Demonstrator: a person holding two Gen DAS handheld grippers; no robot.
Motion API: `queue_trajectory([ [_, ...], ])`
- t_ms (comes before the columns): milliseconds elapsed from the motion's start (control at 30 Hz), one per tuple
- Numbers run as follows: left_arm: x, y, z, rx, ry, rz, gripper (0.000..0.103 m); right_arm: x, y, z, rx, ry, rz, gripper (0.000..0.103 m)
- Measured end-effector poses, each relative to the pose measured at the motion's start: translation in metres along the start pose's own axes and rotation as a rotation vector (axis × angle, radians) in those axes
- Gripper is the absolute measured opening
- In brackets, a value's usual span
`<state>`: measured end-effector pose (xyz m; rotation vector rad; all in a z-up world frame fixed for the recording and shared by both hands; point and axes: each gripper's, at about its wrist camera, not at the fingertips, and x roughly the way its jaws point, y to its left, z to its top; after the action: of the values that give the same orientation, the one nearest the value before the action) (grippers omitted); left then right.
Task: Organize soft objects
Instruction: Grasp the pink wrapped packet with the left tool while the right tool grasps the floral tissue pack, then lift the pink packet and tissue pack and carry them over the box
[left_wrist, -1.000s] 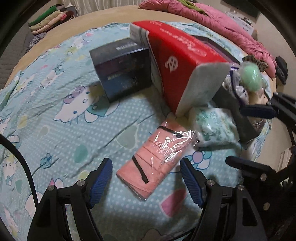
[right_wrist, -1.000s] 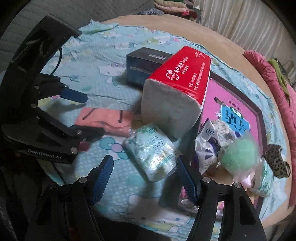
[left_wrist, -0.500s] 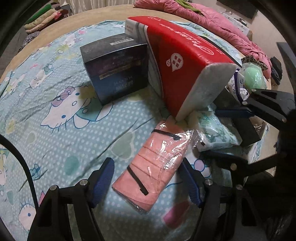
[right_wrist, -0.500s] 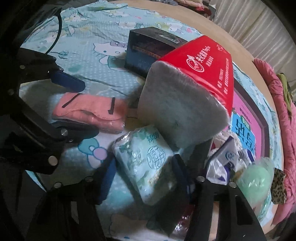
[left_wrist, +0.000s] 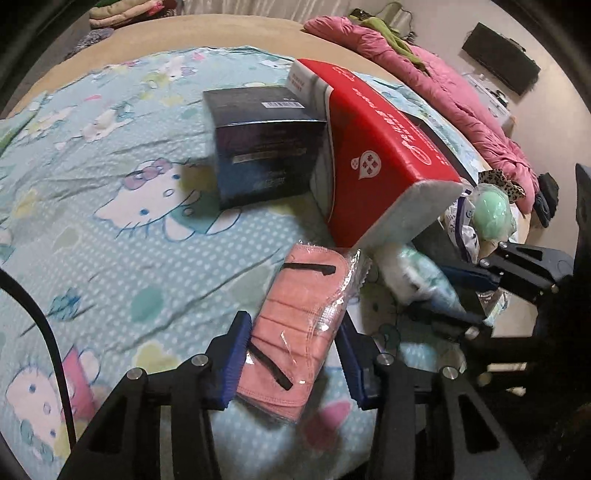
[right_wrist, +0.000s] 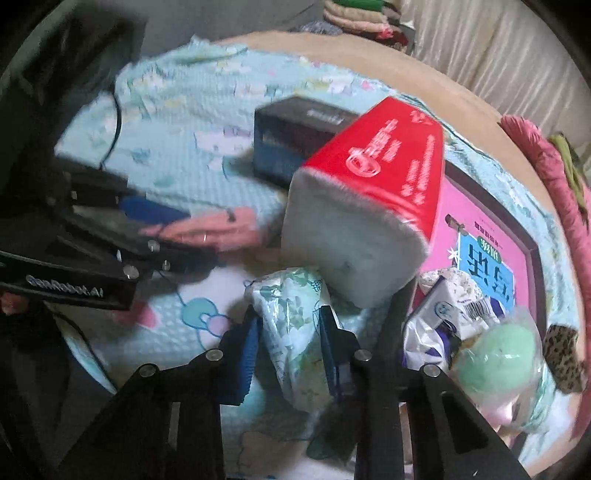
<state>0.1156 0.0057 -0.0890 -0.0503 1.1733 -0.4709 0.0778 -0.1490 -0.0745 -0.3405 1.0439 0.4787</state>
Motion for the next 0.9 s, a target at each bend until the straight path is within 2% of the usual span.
queue_trajectory([
  [200,-0.028,-0.013,-0.013,0.015,-0.031,0.064,0.046,-0.026,0.006,-0.003,0.046,-0.073,0.038,0.028],
  [433,-0.082,-0.042,-0.002,0.031,-0.152,0.044,0.046,-0.086,-0.007,-0.004,0.154,-0.206,0.089,0.028],
  [567,-0.103,-0.070,0.013,0.025,-0.203,-0.005,0.046,-0.124,-0.028,-0.004,0.234,-0.275,0.058,0.028],
  [900,-0.118,-0.154,0.042,0.129,-0.250,-0.028,0.045,-0.192,-0.091,-0.038,0.411,-0.390,-0.042,0.028],
])
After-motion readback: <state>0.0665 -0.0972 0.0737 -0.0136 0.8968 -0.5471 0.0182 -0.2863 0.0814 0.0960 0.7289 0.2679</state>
